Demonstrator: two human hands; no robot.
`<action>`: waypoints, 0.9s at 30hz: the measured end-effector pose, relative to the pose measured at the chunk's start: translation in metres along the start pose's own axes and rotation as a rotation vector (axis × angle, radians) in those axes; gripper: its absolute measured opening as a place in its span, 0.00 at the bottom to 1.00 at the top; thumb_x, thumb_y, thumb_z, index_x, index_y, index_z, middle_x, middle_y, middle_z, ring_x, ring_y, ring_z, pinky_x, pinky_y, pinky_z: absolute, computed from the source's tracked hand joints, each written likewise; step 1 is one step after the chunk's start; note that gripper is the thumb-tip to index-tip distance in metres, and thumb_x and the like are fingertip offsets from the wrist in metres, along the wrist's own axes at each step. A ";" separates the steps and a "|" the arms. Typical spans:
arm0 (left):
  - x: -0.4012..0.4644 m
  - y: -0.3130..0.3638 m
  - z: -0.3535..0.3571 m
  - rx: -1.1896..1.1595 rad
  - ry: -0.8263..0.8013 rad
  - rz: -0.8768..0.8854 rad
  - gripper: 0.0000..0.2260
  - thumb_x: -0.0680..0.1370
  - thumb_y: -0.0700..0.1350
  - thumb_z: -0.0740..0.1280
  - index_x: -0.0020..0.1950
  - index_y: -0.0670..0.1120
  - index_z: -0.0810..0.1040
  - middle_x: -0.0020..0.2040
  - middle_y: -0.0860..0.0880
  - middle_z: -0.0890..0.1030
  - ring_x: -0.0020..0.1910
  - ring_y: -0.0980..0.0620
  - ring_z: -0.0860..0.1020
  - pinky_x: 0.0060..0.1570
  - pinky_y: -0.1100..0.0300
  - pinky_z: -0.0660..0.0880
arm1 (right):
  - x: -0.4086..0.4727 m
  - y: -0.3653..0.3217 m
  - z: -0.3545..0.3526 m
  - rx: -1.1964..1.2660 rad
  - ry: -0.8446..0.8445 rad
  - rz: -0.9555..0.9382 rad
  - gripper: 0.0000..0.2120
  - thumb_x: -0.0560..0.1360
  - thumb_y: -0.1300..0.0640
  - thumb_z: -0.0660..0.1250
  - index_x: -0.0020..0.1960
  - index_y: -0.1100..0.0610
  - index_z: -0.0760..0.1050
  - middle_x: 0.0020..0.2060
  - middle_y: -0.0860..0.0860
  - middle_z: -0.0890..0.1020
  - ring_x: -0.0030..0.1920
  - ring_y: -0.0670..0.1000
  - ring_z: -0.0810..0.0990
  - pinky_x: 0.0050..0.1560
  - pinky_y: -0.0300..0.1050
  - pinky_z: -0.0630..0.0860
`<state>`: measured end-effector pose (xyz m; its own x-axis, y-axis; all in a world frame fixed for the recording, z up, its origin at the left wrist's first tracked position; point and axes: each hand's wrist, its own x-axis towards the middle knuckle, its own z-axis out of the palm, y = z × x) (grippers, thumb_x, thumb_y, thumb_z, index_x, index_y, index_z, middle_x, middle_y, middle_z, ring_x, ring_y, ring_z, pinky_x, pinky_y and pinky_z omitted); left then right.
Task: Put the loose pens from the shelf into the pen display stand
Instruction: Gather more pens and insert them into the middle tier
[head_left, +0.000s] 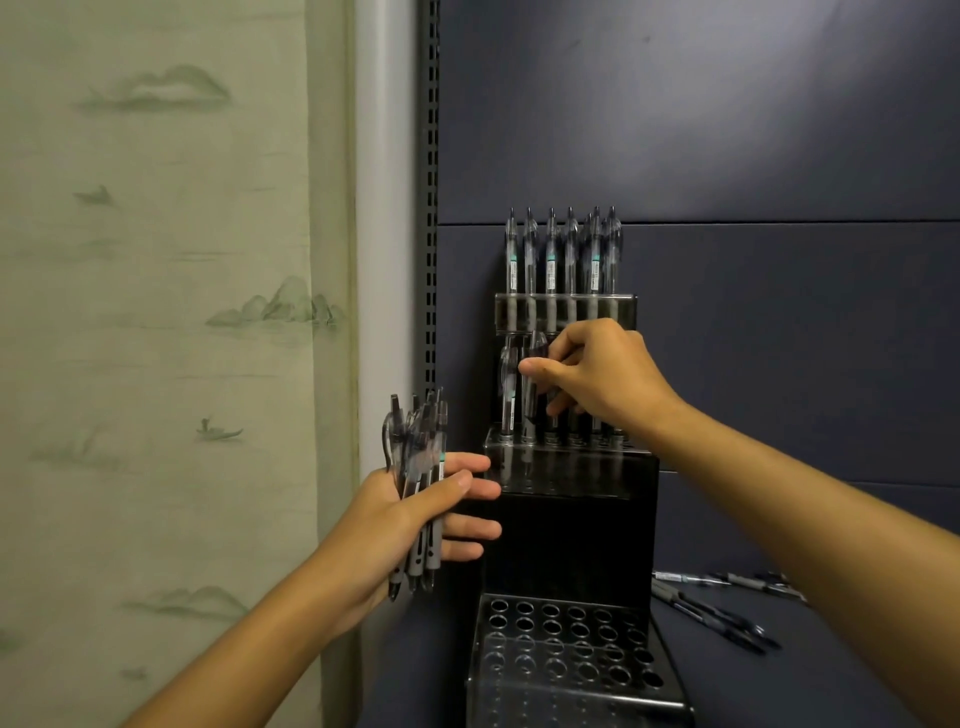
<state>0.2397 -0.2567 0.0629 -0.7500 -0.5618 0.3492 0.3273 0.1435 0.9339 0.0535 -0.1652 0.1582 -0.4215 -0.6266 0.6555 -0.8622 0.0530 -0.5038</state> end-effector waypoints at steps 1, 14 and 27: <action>0.000 0.000 0.000 -0.001 0.000 -0.001 0.10 0.78 0.41 0.65 0.58 0.44 0.81 0.51 0.44 0.86 0.44 0.42 0.85 0.40 0.56 0.83 | 0.000 -0.001 -0.001 0.004 -0.006 0.003 0.12 0.75 0.50 0.72 0.43 0.59 0.77 0.35 0.48 0.85 0.30 0.44 0.84 0.26 0.27 0.70; 0.003 -0.001 0.006 -0.021 -0.020 -0.015 0.11 0.77 0.42 0.66 0.58 0.44 0.80 0.51 0.44 0.86 0.45 0.42 0.85 0.40 0.56 0.83 | -0.008 0.001 -0.005 -0.102 -0.084 -0.007 0.16 0.71 0.43 0.73 0.39 0.56 0.80 0.32 0.48 0.85 0.30 0.43 0.84 0.33 0.31 0.73; 0.005 0.005 0.036 -0.061 -0.144 0.035 0.14 0.73 0.44 0.68 0.57 0.44 0.79 0.50 0.41 0.86 0.40 0.46 0.85 0.33 0.60 0.81 | -0.046 -0.012 -0.004 0.262 -0.356 -0.124 0.08 0.75 0.48 0.72 0.47 0.53 0.83 0.35 0.51 0.81 0.36 0.46 0.78 0.46 0.46 0.79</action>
<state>0.2170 -0.2295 0.0725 -0.8105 -0.4344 0.3929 0.3856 0.1091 0.9162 0.0818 -0.1342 0.1360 -0.1571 -0.8464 0.5089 -0.7804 -0.2094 -0.5891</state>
